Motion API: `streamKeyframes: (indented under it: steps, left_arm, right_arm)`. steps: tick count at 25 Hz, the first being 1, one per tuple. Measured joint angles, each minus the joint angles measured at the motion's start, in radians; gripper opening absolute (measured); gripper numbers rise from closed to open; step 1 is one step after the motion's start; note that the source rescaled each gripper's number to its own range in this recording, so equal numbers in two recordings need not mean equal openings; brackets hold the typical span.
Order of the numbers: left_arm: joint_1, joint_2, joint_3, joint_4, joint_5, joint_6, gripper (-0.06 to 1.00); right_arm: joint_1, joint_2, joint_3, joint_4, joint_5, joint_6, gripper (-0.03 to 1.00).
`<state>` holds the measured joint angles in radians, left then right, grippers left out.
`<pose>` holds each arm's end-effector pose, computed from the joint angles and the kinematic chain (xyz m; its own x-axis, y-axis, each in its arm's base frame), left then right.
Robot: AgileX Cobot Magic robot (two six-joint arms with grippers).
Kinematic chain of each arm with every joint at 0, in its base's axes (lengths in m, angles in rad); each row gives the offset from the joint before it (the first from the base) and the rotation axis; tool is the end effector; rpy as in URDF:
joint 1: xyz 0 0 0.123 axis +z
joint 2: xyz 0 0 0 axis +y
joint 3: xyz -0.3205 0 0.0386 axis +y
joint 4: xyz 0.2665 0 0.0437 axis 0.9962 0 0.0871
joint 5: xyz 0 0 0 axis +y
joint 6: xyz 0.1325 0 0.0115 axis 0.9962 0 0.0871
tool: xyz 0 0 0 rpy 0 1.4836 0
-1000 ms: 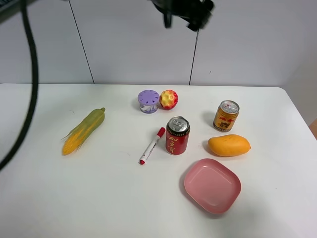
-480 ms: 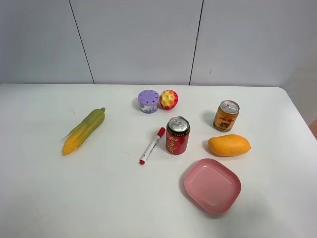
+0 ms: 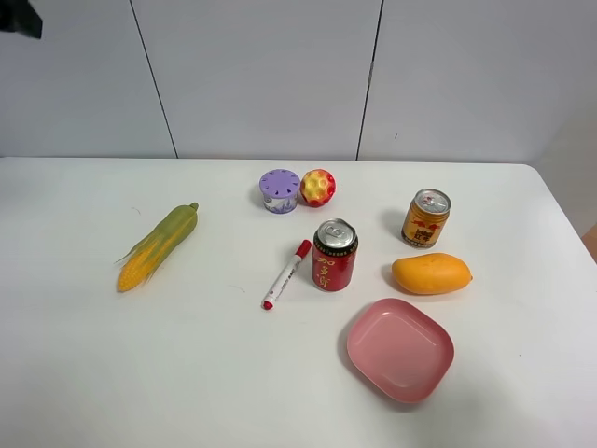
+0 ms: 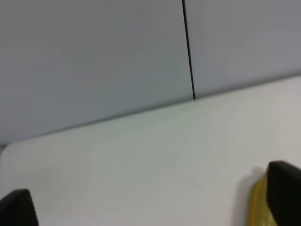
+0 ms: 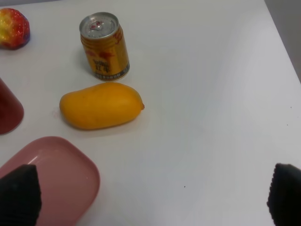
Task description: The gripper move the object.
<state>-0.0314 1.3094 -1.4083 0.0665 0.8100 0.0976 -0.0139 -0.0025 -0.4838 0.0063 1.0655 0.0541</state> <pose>0.3232 -0.0037 0.4348 -0.5781 0.1611 -0.7999 0.0757 0.9867 0.1439 0.0118 0.0006 0.2611 -0.4711 0.0637 -0.8798 0.0360 0.9979 0.0529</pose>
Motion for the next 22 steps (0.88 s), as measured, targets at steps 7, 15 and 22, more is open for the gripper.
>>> streamKeyframes:
  steps: [7, 15, 22]
  left_arm:
    - [0.031, -0.484, 0.416, -0.001, -0.05, -0.002, 0.98]
    - [0.031, -0.994, 0.662, 0.0, -0.011, -0.011, 0.98]
    - [0.031, -1.168, 0.802, -0.008, 0.057, -0.045, 0.98]
  right_arm:
    - [0.0, 0.0, 0.0, 0.0, 0.0, 0.0, 1.0]
    - [0.0, 0.0, 0.0, 0.0, 0.0, 0.0, 1.0]
    - [0.0, 0.0, 0.0, 0.0, 0.0, 0.0, 1.0]
